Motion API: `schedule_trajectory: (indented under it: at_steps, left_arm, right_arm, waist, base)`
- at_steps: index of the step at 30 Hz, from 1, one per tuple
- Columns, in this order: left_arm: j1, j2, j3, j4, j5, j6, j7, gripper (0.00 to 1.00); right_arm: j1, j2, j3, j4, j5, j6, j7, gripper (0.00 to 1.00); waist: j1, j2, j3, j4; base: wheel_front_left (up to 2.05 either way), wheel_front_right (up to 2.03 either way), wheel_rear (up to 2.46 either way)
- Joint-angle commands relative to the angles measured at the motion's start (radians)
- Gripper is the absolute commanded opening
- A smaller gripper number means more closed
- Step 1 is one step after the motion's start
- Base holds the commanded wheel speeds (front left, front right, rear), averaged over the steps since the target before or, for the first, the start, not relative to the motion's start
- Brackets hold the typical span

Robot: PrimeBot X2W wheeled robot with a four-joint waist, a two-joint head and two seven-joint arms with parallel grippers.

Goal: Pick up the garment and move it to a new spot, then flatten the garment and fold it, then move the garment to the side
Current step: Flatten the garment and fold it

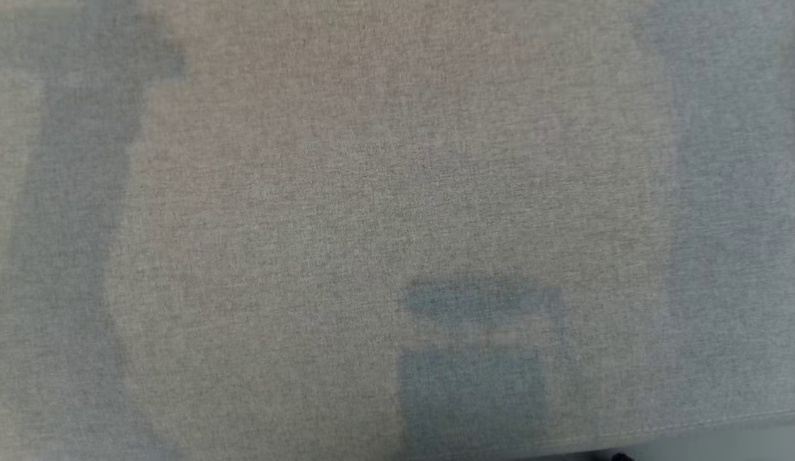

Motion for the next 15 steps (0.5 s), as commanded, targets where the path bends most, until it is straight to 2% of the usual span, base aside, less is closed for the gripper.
schedule_trajectory:
  at_steps: [1, 3, 5, 8, 11, 15]
  left_arm:
    - [-0.025, -0.008, -0.001, 0.027, 0.018, -0.004, -0.030, 0.00]
    - [-0.087, -0.054, 0.003, 0.128, 0.059, 0.000, -0.150, 0.00]
    - [-0.110, -0.086, -0.019, 0.211, 0.101, -0.023, -0.262, 0.00]
    - [-0.085, -0.123, -0.051, 0.315, 0.122, -0.077, -0.387, 0.00]
    - [0.006, -0.143, -0.093, 0.407, 0.135, -0.137, -0.500, 0.00]
    - [0.145, -0.147, -0.124, 0.479, 0.138, -0.166, -0.601, 0.00]
  right_arm:
    - [-0.030, 0.001, -0.003, 0.019, -0.017, -0.001, -0.024, 0.00]
    - [-0.110, 0.042, 0.002, 0.110, -0.059, -0.001, -0.107, 0.00]
    - [-0.146, 0.065, 0.021, 0.186, -0.088, -0.001, -0.186, 0.00]
    - [-0.132, 0.088, 0.064, 0.259, -0.057, -0.001, -0.270, 0.00]
    - [-0.014, 0.066, 0.153, 0.278, 0.002, -0.001, -0.320, 0.00]
    - [0.197, -0.013, 0.273, 0.190, 0.127, -0.001, -0.348, 0.00]
  waist:
    - [-0.0002, 0.0000, 0.119, 0.034]
    - [-0.0002, 0.0000, 0.152, 0.038]
    - [-0.0002, 0.0000, 0.169, 0.037]
    - [-0.0002, 0.0000, 0.185, 0.034]
    - [-0.0002, 0.0000, 0.173, 0.026]
    - [-0.0002, 0.0000, 0.141, 0.015]
  base:
    - [0.00, 0.00, 0.00]
    - [0.00, 0.00, 0.00]
    - [0.00, 0.00, 0.00]
    - [0.00, 0.00, 0.00]
    - [0.00, 0.00, 0.00]
    - [0.00, 0.00, 0.00]
